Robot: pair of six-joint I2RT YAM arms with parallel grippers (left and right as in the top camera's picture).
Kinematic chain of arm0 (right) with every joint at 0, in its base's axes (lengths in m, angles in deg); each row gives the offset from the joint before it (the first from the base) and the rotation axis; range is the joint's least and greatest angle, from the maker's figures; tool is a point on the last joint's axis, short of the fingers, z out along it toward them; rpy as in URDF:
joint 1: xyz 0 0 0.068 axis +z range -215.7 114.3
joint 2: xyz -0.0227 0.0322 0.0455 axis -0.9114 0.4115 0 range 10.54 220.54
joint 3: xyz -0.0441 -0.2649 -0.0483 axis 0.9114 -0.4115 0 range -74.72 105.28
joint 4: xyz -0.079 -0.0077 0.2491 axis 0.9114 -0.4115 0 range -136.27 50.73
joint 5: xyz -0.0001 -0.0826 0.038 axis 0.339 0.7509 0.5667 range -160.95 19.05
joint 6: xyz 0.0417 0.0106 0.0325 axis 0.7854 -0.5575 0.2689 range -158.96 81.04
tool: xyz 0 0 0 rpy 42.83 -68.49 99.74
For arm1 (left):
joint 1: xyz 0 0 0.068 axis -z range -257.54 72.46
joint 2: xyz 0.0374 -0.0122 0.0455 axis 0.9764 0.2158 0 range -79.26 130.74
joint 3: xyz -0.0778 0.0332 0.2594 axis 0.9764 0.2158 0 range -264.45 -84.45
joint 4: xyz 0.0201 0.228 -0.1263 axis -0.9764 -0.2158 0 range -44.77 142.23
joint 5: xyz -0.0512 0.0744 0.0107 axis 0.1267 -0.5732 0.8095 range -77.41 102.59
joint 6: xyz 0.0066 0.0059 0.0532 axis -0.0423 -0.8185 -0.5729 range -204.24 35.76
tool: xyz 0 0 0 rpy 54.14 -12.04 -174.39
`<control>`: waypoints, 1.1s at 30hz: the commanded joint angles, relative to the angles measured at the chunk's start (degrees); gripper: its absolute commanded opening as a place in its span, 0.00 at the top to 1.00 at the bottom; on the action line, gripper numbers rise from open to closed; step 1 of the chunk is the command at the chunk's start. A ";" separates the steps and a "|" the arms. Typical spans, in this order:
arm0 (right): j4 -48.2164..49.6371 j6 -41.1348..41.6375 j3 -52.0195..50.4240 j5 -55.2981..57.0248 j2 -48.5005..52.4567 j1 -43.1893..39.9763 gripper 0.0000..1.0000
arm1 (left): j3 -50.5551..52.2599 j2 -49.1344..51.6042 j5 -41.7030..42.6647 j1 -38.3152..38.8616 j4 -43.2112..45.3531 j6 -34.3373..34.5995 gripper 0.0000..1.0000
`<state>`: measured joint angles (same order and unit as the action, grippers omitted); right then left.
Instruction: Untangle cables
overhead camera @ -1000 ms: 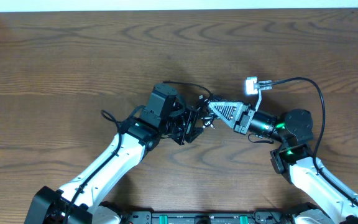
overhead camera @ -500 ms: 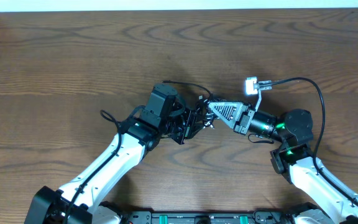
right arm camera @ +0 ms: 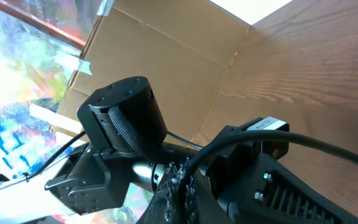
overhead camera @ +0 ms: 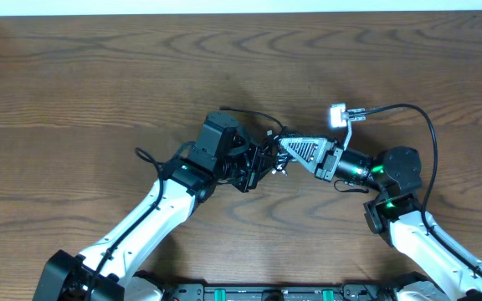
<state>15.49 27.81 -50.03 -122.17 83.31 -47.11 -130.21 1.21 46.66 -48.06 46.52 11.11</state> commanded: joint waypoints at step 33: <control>-54.95 -16.35 0.83 19.65 -0.66 -2.43 0.23 | -0.33 -1.16 17.81 -3.69 31.43 -33.64 0.92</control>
<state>-38.16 14.74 -49.37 -104.40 82.89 -49.63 -129.86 1.21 57.91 -51.60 76.11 -15.57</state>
